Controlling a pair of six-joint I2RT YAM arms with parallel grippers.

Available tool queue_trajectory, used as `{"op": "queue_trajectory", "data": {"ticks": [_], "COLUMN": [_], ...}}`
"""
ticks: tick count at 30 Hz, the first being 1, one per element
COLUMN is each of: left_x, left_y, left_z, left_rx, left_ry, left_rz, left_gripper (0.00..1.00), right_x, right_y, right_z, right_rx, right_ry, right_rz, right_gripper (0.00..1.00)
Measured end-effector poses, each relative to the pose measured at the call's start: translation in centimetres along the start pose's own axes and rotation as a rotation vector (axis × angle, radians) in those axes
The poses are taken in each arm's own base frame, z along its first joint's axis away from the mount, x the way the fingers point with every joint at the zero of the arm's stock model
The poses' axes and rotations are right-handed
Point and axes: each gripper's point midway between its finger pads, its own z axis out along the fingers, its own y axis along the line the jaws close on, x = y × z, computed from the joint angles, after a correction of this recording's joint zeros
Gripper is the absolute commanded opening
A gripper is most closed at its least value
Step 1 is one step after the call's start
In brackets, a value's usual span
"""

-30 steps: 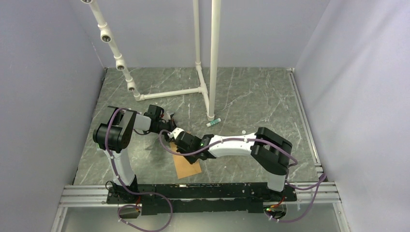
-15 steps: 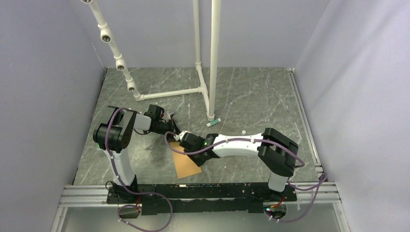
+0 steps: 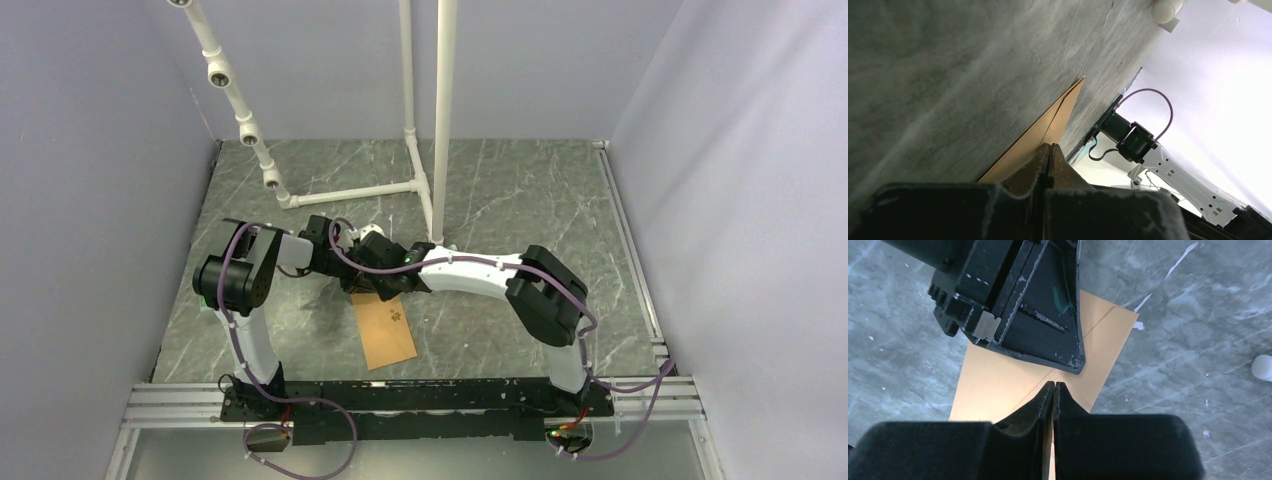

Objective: Place the letter into the envelope and seal it

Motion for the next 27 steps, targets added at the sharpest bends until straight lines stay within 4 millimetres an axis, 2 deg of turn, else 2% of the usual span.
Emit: {"op": "queue_trajectory", "data": {"ticks": [14, 27], "left_x": [-0.1, -0.5], "left_y": [0.0, 0.0], "left_z": [0.0, -0.1], "left_rx": [0.002, 0.013], "left_ry": [-0.002, -0.009], "left_rz": [-0.004, -0.004], "left_gripper": [0.02, 0.03], "right_x": [1.8, 2.7], "right_y": [0.7, 1.7], "right_z": [2.0, 1.6], "right_rx": [-0.014, -0.039], "right_ry": [0.045, 0.0], "right_rz": [-0.014, -0.073], "right_gripper": [0.04, 0.05]}}
